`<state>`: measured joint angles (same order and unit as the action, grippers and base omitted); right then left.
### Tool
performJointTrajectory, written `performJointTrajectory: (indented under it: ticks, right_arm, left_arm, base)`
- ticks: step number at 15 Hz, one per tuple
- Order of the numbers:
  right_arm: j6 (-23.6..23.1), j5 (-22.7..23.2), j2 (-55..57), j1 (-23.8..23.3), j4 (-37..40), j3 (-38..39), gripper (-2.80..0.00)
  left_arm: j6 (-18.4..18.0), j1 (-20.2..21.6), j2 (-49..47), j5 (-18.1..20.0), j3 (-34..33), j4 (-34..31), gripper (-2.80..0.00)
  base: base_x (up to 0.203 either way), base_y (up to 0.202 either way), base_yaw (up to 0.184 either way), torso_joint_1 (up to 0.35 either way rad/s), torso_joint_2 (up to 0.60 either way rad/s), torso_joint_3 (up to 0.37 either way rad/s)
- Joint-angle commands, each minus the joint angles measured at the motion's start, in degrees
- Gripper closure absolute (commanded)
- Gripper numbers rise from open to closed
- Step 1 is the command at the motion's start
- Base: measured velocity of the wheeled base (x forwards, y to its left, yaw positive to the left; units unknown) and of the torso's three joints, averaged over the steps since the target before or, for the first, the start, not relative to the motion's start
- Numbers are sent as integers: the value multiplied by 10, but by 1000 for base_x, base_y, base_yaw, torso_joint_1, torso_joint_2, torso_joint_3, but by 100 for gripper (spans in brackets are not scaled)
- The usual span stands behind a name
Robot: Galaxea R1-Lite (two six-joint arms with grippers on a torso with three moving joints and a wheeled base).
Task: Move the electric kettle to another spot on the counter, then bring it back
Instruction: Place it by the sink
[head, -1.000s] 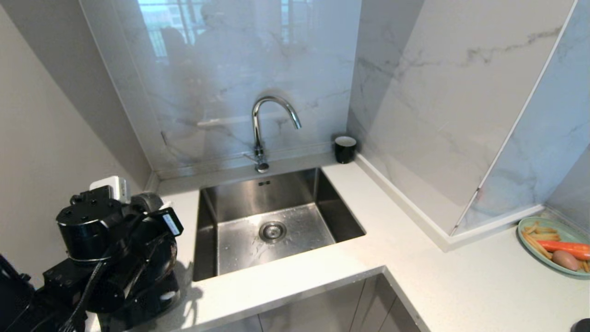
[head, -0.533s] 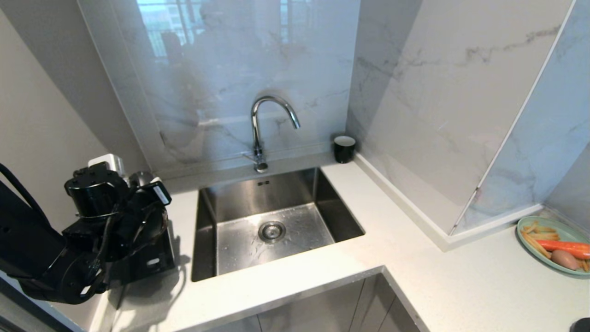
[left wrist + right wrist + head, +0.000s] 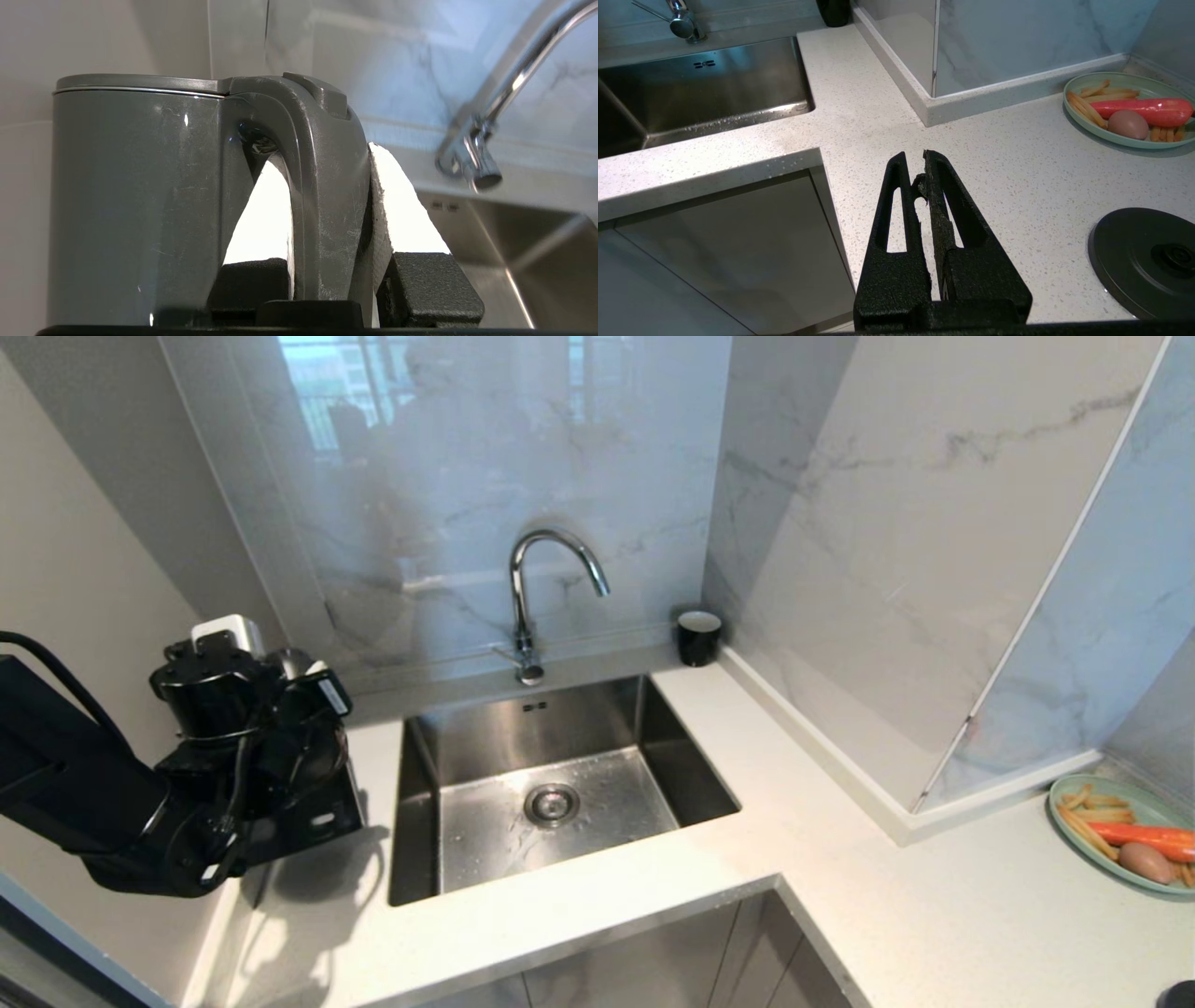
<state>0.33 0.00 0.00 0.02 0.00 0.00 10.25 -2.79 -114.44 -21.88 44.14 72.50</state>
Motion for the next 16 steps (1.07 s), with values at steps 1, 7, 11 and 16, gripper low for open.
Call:
performJointTrajectory:
  ticks: [1,7,11,16]
  right_arm:
    - [0,0,0,1,0,0,0]
    - [0,0,1,0,0,0,0]
    - [0,0,0,1,0,0,0]
    - [0,0,0,0,0,0,0]
  left_arm:
    - [-3,1,-26,2,31,5,0]
    - [-5,-1,-60,5,-69,81,0]
    - [-4,-20,-104,5,-166,152,0]
    - [-1,-42,-98,2,-190,152,0]
  base:
    - [0,0,0,0,0,0]
    - [0,0,0,0,0,0]
    - [0,0,0,0,0,0]
    - [0,0,0,0,0,0]
